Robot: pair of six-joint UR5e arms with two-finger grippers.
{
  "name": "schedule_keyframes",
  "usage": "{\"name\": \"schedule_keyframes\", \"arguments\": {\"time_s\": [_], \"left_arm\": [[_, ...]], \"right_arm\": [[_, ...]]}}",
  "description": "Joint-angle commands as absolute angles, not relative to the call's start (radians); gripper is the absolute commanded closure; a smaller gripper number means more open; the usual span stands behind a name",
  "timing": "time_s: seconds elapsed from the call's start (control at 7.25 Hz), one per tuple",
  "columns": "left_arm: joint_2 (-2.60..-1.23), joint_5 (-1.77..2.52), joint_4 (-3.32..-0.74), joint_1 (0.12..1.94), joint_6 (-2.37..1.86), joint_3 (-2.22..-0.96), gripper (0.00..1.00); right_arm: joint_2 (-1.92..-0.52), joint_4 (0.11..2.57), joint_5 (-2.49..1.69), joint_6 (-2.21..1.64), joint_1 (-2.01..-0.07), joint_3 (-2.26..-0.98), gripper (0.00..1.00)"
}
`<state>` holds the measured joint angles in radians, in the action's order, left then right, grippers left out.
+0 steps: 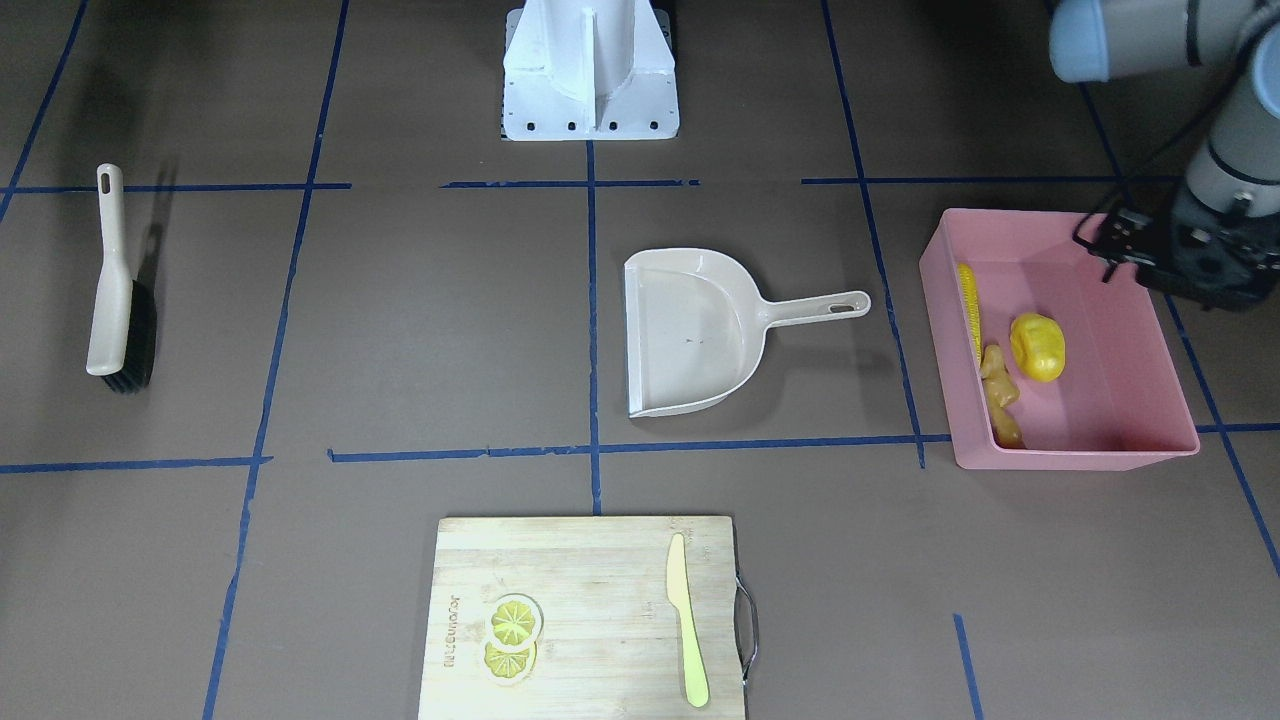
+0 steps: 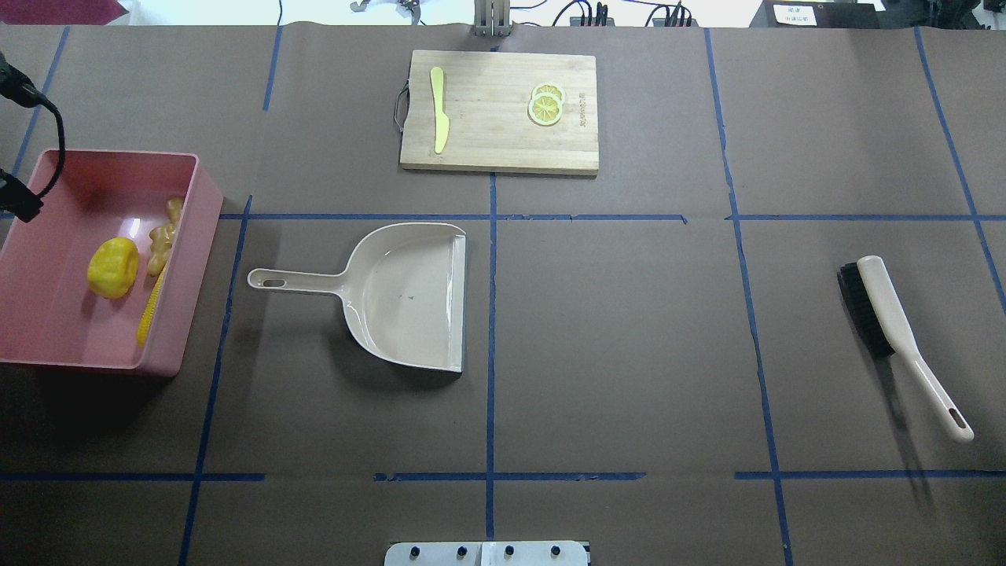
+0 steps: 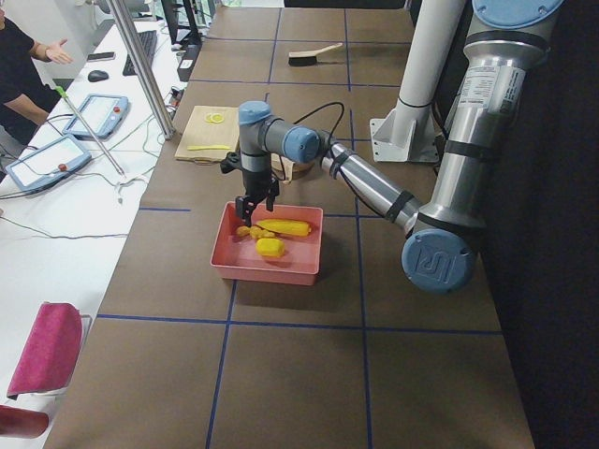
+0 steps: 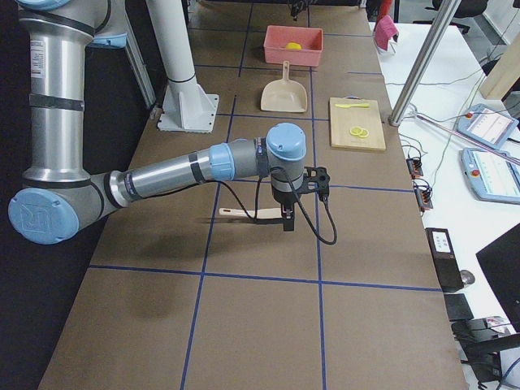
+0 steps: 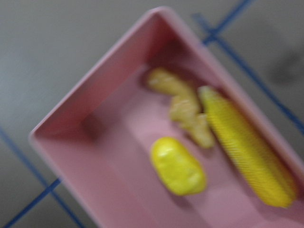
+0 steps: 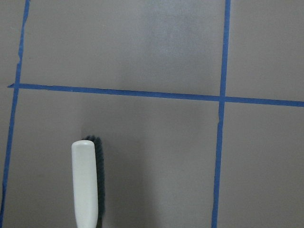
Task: Sweep and dump trash into bin
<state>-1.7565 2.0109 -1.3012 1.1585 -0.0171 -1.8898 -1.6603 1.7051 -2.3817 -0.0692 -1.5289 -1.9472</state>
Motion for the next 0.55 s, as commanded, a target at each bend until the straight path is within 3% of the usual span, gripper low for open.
{"name": "schedule_keyframes", "arguments": {"time_s": [0.0, 0.41], "left_arm": [[-1.72, 2.105, -1.302, 1.288, -0.031, -1.803, 0.0], [-1.671, 2.23, -1.312, 1.44, 0.17, -1.654, 0.0]], "right_arm": [[-1.684, 1.703, -2.413, -0.029, -1.548, -1.873, 0.0], [-1.698, 1.684, -2.413, 0.014, -1.549, -1.842, 0.0]]}}
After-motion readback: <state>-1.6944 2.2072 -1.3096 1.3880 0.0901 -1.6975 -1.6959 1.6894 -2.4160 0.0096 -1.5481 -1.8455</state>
